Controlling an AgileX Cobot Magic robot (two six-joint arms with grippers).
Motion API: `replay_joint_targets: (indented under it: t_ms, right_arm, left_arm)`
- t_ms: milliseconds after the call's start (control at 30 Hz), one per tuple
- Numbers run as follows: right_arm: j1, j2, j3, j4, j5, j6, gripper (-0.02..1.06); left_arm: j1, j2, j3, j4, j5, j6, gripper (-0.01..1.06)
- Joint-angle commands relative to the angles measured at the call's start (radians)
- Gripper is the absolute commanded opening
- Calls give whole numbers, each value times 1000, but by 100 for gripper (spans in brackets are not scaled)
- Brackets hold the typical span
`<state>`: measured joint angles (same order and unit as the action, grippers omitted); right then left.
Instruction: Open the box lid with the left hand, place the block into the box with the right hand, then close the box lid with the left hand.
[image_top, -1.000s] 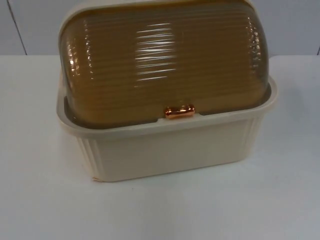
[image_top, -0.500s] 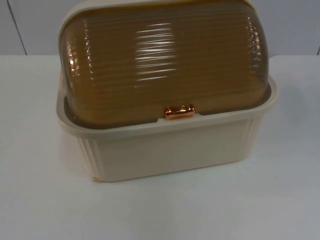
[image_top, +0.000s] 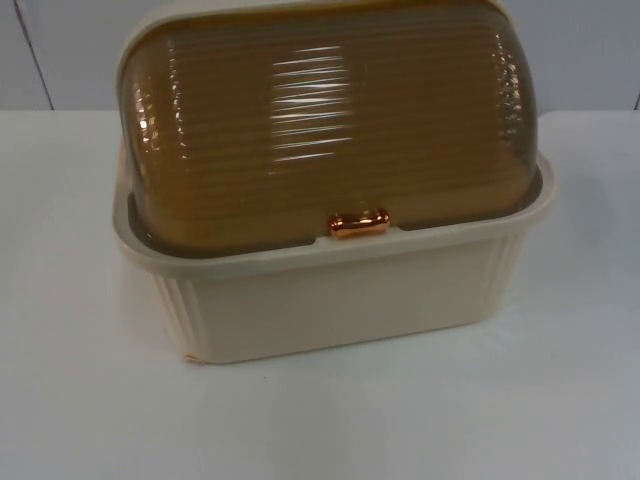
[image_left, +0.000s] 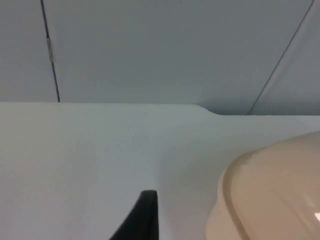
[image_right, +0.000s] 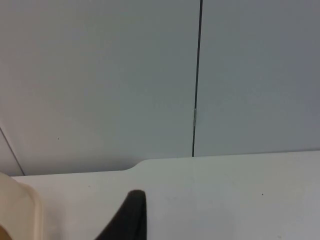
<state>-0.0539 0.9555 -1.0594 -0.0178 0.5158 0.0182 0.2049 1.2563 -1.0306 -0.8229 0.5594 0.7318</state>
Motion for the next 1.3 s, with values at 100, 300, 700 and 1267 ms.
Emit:
replay_joint_targets:
  t_ms: [100,300,700,1267]
  right_arm:
    - [-2,-7,-3,3,-9,-3,104]
    - [-2,-7,-3,1,-9,-3,104]
    - [-2,-57,-3,3,-142,-3,104]
    - [-4,9,58,5,196,38,104]
  left_arm:
    - [3,-4,-1,-3,8,-30,102]
    - [3,-13,-1,-3,2,-30,102]
    - [3,-18,-1,-26,-16,-7,102]
    - [3,-183,-1,-38,-2,139,102]
